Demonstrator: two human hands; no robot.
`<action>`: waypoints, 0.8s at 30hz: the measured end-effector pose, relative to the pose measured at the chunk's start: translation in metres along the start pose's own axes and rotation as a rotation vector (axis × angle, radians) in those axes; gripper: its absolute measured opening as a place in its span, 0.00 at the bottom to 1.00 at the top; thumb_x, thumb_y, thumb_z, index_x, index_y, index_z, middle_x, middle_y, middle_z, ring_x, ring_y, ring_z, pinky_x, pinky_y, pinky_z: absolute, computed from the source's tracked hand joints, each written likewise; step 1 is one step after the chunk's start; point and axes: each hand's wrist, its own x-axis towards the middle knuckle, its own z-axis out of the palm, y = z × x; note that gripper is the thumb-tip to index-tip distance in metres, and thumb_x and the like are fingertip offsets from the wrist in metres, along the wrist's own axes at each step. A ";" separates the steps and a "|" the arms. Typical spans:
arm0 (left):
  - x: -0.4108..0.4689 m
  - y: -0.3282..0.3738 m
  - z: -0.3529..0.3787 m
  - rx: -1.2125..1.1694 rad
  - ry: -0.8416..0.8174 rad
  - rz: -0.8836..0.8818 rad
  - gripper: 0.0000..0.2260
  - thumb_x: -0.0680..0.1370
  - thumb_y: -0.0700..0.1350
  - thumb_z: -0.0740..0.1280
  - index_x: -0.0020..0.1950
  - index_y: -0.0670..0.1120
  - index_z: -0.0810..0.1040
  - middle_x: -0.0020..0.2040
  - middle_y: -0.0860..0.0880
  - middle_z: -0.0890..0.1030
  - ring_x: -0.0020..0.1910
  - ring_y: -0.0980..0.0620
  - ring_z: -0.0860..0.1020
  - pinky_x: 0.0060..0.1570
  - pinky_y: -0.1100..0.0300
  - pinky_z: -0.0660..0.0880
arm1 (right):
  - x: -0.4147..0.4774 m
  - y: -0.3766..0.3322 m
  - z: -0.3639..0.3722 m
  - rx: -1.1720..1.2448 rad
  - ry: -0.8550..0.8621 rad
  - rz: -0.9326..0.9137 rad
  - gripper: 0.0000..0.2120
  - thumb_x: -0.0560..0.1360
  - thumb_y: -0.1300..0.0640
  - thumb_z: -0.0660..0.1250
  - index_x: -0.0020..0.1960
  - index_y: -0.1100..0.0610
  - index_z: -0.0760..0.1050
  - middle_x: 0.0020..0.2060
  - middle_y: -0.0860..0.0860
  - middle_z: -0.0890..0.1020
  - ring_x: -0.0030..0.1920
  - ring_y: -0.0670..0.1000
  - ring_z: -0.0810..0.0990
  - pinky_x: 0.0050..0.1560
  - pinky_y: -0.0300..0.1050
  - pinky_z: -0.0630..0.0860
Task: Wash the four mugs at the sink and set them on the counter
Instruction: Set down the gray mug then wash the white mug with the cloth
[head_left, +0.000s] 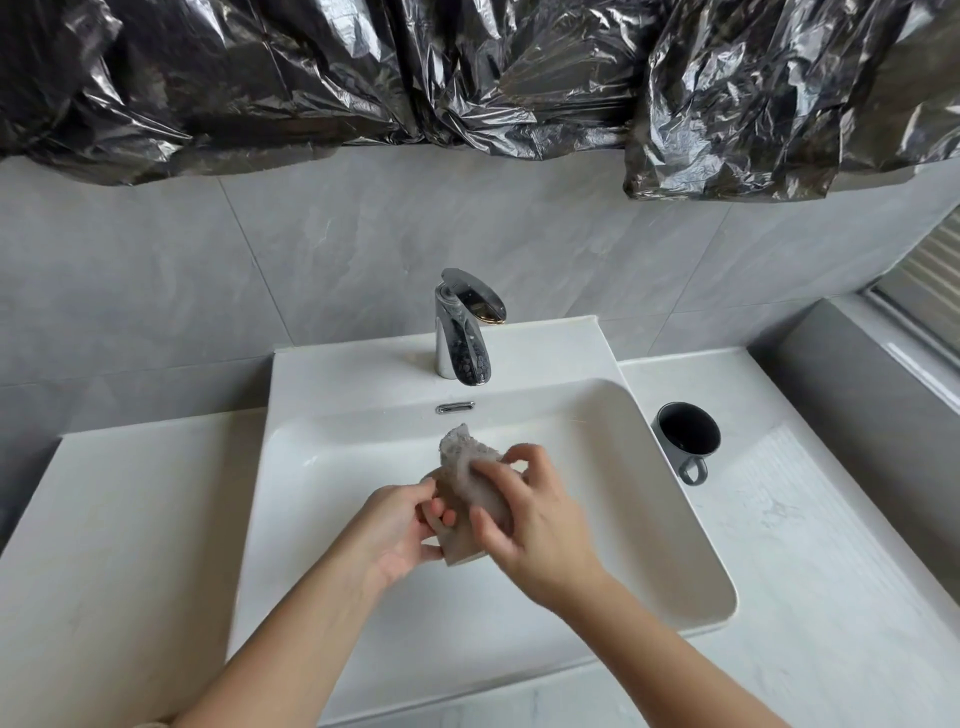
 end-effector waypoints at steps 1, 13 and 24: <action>0.000 0.000 0.000 0.003 -0.007 -0.003 0.09 0.83 0.40 0.55 0.46 0.45 0.72 0.25 0.51 0.67 0.24 0.53 0.71 0.43 0.54 0.69 | -0.002 -0.001 0.000 -0.044 -0.034 -0.048 0.24 0.73 0.41 0.56 0.67 0.45 0.71 0.61 0.47 0.68 0.55 0.48 0.73 0.37 0.45 0.76; 0.000 -0.004 0.011 0.078 0.034 0.043 0.14 0.84 0.41 0.56 0.38 0.45 0.69 0.25 0.50 0.69 0.25 0.53 0.70 0.46 0.52 0.71 | 0.005 0.019 0.020 0.166 -0.225 -0.136 0.27 0.79 0.55 0.49 0.77 0.47 0.58 0.78 0.43 0.52 0.79 0.48 0.44 0.77 0.41 0.45; 0.001 0.003 0.014 0.011 0.060 0.043 0.15 0.85 0.42 0.52 0.40 0.47 0.70 0.23 0.53 0.65 0.29 0.52 0.65 0.49 0.49 0.71 | 0.013 0.010 0.029 0.157 -0.215 0.000 0.26 0.80 0.53 0.46 0.79 0.47 0.53 0.79 0.48 0.50 0.79 0.50 0.43 0.78 0.46 0.45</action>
